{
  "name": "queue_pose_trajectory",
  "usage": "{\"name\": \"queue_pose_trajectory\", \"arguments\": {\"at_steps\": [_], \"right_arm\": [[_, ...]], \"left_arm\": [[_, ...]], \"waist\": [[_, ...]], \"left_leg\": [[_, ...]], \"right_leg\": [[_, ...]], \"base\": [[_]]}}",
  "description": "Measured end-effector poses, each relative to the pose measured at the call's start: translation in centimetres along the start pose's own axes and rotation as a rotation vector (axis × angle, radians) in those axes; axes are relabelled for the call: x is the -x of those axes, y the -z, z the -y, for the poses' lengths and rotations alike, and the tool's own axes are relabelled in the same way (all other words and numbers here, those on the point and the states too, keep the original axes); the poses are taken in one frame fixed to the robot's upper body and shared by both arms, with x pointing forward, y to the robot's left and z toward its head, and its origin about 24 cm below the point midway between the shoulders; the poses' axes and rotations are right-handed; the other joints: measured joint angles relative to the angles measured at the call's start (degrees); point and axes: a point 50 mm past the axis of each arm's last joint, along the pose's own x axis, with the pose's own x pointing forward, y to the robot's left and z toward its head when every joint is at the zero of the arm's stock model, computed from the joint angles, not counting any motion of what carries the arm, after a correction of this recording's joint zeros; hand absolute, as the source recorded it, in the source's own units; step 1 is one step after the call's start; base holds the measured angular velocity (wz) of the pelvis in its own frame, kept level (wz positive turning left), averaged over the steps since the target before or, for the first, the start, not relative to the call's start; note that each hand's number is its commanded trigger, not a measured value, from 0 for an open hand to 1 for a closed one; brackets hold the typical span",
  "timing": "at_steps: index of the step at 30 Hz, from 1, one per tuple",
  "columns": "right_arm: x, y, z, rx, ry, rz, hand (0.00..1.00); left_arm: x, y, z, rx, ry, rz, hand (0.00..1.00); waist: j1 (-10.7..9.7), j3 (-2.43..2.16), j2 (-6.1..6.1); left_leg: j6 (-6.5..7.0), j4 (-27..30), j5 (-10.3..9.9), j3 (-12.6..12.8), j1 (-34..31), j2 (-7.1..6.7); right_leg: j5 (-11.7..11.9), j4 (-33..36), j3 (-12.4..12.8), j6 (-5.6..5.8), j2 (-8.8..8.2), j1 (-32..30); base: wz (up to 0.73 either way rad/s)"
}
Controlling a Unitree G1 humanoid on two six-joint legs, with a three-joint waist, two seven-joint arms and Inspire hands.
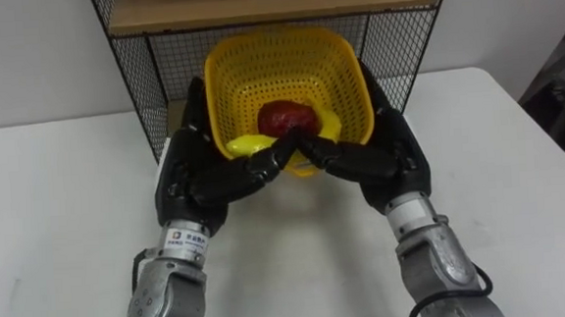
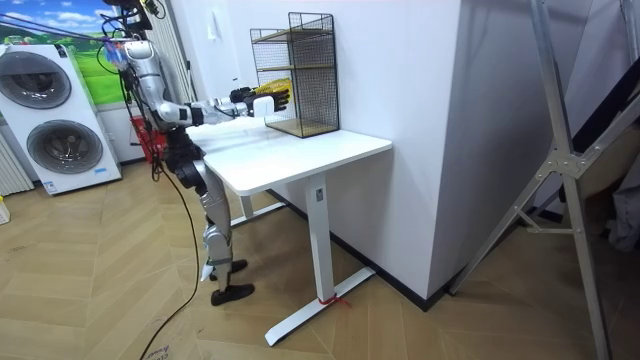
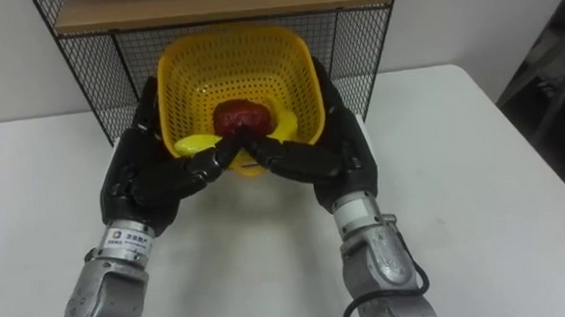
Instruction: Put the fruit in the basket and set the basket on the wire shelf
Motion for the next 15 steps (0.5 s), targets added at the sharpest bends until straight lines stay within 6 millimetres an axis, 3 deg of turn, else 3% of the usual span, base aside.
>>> {"name": "queue_pose_trajectory", "arguments": {"at_steps": [7,15], "right_arm": [[-2.7,-0.1,0.6,0.007,0.047,-0.079,0.00],[-6.6,-2.7,-1.0,0.030,0.075,-0.071,0.00]], "left_arm": [[-2.2,0.3,-0.6,-0.045,-0.045,-0.076,0.00],[-6.7,-2.3,0.0,-0.086,-0.080,-0.050,0.00]], "waist": [[-0.3,0.03,0.10],[0.1,0.00,0.12]], "left_leg": [[0.08,-1.7,1.1,0.0,0.8,0.10],[-0.18,-3.7,2.2,-0.2,2.8,0.01]], "right_leg": [[1.4,-2.4,0.2,-0.50,0.42,1.4],[1.9,-3.4,0.2,-1.01,0.52,3.1]], "base": [[0.00],[0.02]]}}
